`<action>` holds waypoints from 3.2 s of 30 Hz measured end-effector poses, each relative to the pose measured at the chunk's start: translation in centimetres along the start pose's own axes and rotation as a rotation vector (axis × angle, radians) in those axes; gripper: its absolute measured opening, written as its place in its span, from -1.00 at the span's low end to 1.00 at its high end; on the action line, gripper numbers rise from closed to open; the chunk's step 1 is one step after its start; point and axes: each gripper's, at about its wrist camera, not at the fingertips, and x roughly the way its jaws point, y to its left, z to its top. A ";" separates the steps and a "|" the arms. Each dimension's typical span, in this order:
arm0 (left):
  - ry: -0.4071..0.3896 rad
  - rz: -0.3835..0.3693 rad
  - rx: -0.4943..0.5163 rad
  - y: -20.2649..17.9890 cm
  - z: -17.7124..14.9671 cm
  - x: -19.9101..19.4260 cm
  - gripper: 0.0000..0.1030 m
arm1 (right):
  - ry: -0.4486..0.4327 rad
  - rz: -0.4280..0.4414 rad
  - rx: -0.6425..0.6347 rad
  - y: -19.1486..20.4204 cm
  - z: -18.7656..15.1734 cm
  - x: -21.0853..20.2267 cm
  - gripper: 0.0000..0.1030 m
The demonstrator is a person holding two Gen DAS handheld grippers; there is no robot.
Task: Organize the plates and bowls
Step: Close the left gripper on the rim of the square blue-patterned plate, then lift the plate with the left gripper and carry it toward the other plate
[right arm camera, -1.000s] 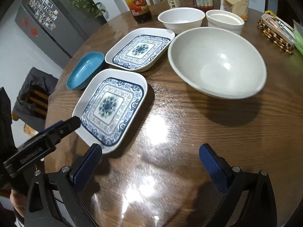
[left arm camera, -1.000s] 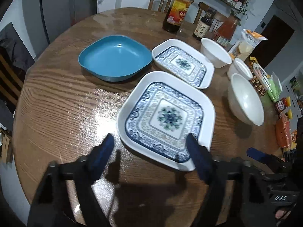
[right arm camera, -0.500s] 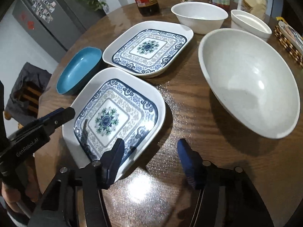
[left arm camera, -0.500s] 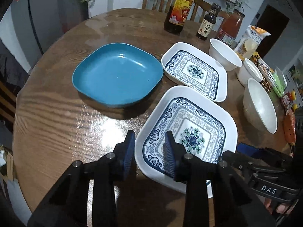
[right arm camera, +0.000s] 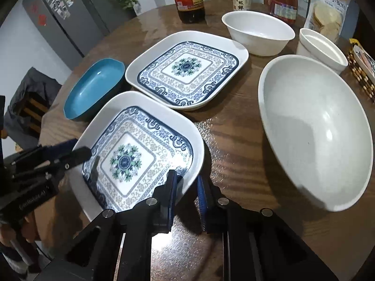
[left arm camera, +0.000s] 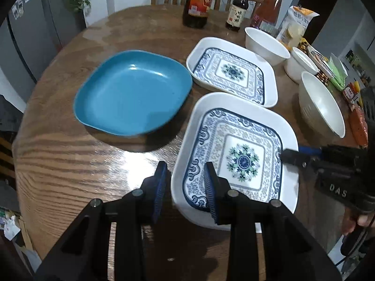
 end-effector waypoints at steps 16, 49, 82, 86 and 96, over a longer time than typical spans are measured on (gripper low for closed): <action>0.007 -0.039 -0.069 -4.6 -5.0 -3.4 -0.83 | 0.034 -0.008 -0.027 -2.9 -3.8 -3.9 -0.69; -0.061 0.041 0.032 -1.9 13.9 1.7 0.25 | 0.007 -0.074 0.083 -3.7 11.8 -0.8 -0.20; 0.029 0.076 0.140 -2.2 16.4 7.7 -0.81 | 0.054 -0.251 -0.007 -4.8 14.7 3.6 -0.70; -0.035 0.070 0.105 -2.0 16.0 5.1 -0.81 | -0.016 -0.233 0.020 -4.8 14.4 1.7 -0.72; -0.178 0.073 0.062 -3.5 14.6 -1.1 -0.81 | -0.162 -0.153 0.066 -3.6 13.1 -4.0 -0.80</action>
